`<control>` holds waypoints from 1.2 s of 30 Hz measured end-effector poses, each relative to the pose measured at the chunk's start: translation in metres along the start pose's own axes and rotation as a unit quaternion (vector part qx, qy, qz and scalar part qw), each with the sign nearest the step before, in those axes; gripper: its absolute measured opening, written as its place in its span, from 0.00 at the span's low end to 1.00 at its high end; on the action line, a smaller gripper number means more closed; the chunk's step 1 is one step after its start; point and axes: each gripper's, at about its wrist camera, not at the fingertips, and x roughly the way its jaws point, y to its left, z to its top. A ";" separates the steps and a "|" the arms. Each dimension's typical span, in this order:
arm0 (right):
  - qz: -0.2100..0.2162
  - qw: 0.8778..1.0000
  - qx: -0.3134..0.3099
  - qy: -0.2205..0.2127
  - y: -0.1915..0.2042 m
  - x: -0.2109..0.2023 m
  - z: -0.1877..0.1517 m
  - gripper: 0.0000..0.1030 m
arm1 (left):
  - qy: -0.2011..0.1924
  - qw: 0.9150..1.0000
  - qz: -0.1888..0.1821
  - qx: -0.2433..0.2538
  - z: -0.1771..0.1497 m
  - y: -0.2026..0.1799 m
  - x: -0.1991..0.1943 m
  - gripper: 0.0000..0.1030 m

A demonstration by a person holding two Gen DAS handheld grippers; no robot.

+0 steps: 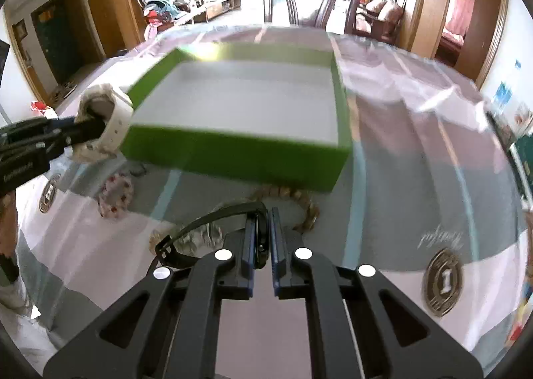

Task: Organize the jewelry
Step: 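Lift the white watch into the box with the left tool while the right tool drops the black watch in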

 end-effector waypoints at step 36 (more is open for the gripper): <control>0.009 0.999 0.029 0.037 -0.015 0.031 -0.001 0.33 | 0.071 0.996 0.047 0.013 -0.034 0.008 0.034 0.48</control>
